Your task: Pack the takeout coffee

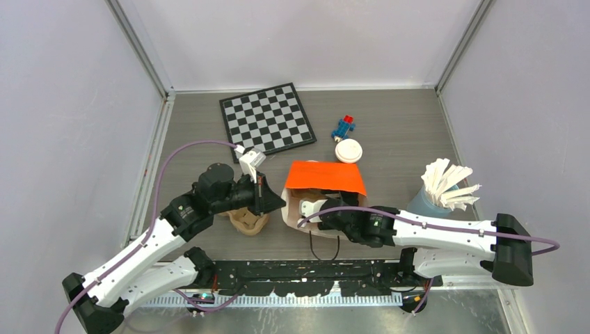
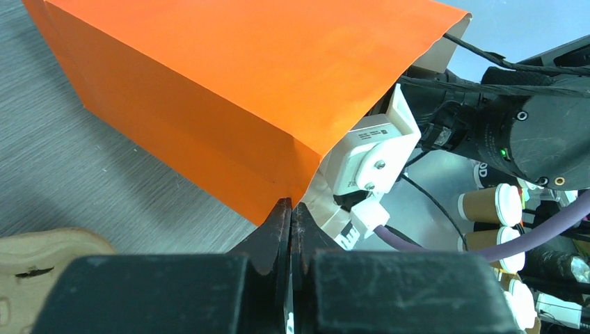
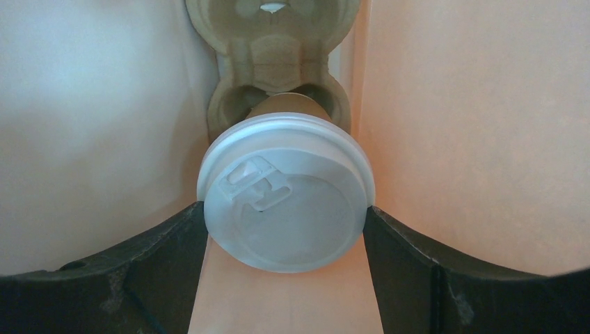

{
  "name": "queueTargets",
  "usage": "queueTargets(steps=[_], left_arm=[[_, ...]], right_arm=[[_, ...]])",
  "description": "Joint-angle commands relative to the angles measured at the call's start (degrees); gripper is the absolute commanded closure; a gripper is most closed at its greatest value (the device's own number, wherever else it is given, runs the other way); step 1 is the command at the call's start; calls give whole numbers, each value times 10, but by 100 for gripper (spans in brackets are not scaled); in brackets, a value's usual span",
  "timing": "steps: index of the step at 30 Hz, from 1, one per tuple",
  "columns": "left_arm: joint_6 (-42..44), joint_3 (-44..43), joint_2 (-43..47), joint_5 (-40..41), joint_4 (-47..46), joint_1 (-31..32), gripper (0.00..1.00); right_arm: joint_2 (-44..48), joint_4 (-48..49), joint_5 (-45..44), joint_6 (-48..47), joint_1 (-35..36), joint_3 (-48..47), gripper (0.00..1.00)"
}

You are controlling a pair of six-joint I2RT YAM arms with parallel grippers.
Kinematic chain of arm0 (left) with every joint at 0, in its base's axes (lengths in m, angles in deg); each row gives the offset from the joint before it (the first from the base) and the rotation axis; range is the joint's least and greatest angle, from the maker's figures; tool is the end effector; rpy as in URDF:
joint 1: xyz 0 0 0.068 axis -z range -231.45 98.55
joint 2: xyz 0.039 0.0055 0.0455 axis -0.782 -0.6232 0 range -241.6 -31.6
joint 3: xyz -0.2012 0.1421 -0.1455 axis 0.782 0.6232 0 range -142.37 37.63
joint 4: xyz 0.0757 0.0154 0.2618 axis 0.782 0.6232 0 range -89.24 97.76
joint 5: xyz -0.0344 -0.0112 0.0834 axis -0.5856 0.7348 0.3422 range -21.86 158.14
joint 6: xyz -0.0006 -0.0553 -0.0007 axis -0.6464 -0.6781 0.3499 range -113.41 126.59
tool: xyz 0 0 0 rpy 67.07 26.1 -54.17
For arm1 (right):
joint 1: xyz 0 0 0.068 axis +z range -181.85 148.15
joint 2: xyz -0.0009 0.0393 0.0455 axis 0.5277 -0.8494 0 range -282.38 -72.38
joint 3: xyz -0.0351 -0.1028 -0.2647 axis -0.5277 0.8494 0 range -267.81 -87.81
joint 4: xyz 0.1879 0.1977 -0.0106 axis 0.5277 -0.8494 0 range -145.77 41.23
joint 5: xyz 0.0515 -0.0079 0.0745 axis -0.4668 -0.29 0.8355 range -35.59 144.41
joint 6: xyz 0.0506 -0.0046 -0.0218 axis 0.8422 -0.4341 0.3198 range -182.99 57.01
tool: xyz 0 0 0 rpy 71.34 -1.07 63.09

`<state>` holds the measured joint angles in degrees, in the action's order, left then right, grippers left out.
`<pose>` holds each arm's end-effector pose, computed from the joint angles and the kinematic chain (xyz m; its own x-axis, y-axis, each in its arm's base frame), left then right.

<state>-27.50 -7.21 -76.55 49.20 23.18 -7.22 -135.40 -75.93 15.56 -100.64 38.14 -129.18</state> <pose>0.1220 -0.1357 0.3271 -0.7175 -0.0413 -0.6953 0.5705 0.5380 -0.6206 0.0986 0.2017 0.2441 0.1568 -0.9597 -0.2330 -0.6249 0.0862 -0.7759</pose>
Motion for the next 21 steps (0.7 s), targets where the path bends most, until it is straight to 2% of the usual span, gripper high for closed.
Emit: queueTargets(steps=[1, 7, 21], left_arm=[[-5, -4, 12, -7, -20, 0, 100], [-8, -1, 14, -6, -23, 0, 100], [-21, 10, 15, -19, -38, 0, 100]], right_arm=[[8, 16, -27, -17, -4, 4, 31], [17, -3, -22, -3, -4, 6, 31], [-9, 70, -7, -25, -12, 29, 31]])
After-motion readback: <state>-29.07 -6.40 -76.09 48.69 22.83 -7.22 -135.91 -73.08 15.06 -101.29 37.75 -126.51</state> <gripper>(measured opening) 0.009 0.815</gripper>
